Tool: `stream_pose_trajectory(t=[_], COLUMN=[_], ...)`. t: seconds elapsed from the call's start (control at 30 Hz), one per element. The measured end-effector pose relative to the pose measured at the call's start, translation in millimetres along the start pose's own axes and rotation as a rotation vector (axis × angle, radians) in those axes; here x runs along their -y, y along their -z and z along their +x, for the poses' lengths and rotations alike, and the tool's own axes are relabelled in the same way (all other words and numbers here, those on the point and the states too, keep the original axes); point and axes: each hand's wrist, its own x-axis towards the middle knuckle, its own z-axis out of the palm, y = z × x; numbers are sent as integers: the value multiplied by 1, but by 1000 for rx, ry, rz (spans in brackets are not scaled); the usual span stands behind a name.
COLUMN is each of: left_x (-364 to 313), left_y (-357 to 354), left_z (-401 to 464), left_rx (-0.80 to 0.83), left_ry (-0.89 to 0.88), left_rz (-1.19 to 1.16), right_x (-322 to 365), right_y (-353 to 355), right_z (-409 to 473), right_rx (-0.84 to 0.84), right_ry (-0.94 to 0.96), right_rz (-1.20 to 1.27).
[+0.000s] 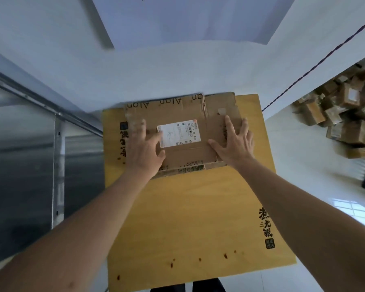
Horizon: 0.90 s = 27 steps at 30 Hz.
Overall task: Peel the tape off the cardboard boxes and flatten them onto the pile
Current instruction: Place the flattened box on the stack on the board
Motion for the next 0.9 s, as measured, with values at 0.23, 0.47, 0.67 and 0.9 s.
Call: stream_pose_trajectory(t=[0.23,0.47,0.67,0.9], left_x=[-13,-15,-18,-20], left_y=[-3,-1,0,1], left_z=[30,35,38,40], left_rx=[277,302,330,325], left_ry=[-40,-94,-94,-97], left_rz=[54,147,147,157], right_x=[25,59,62,68], right_y=[5,23,19,8], right_z=[8,17,19,17], right_rx=[-61,240,280,229], right_ry=[225,201,172,108], right_rz=[-192,-232,-305,-271])
